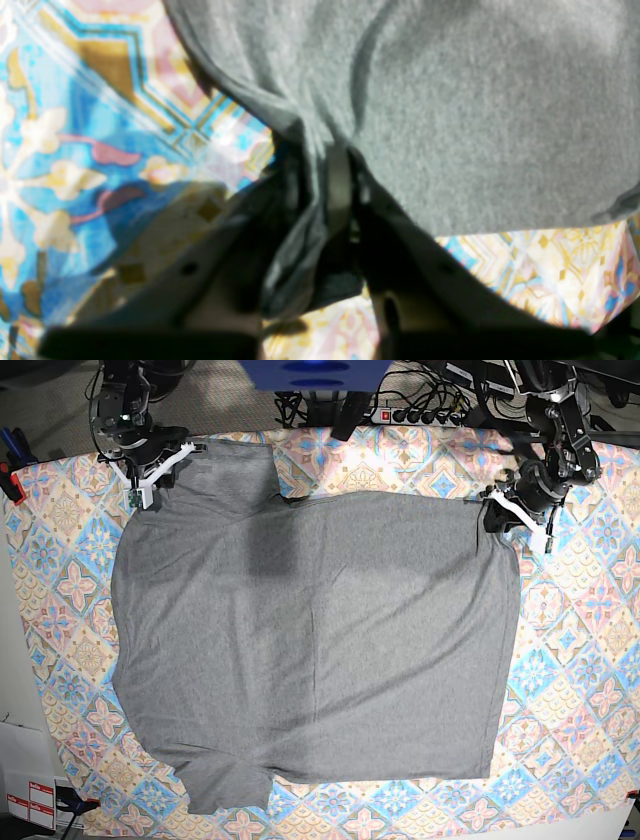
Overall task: Fold the T-shirt properly
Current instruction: 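Close both grippers on the shirt's shoulder edges, then lift the shirt shoulders with both grippers and pull toward the robot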
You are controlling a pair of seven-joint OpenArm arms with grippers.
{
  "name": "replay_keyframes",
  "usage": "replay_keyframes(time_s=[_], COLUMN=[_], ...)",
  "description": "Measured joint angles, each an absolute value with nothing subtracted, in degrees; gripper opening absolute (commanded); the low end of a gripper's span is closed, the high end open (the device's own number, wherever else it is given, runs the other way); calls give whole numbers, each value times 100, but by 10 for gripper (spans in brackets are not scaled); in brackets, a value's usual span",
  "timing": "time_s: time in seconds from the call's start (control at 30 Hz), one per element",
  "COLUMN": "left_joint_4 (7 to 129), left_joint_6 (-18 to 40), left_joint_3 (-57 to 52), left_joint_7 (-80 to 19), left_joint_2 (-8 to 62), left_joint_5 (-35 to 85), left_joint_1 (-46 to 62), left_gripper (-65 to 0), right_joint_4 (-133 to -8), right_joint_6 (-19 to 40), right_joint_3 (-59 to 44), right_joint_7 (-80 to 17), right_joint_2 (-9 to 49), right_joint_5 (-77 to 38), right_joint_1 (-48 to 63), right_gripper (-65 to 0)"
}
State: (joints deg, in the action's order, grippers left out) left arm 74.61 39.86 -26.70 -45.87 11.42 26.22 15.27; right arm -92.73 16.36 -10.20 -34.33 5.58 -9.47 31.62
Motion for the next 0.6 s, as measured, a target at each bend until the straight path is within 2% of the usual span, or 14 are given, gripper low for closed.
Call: replay_keyframes(time_s=[0.3,0.6], left_joint_4=[7520,8042], left_joint_6=[4077,4193], left_joint_3=[-2733,-3369], left_joint_7=[-4493,-4864], left_joint_2=[1125,1157], left_joint_5=[2840,2759], left_joint_1=[1890,2641], left_gripper=[-610,-610], right_joint_4=[-10206,-10318], right_joint_6=[1763,1737], right_joint_3=[-1153,-1782], right_joint_7=[-3656,-3605], right_joint_2=[478,473], right_joint_5=[-921,-908], right_joint_1=[3785,4007], right_gripper=[-643,-643])
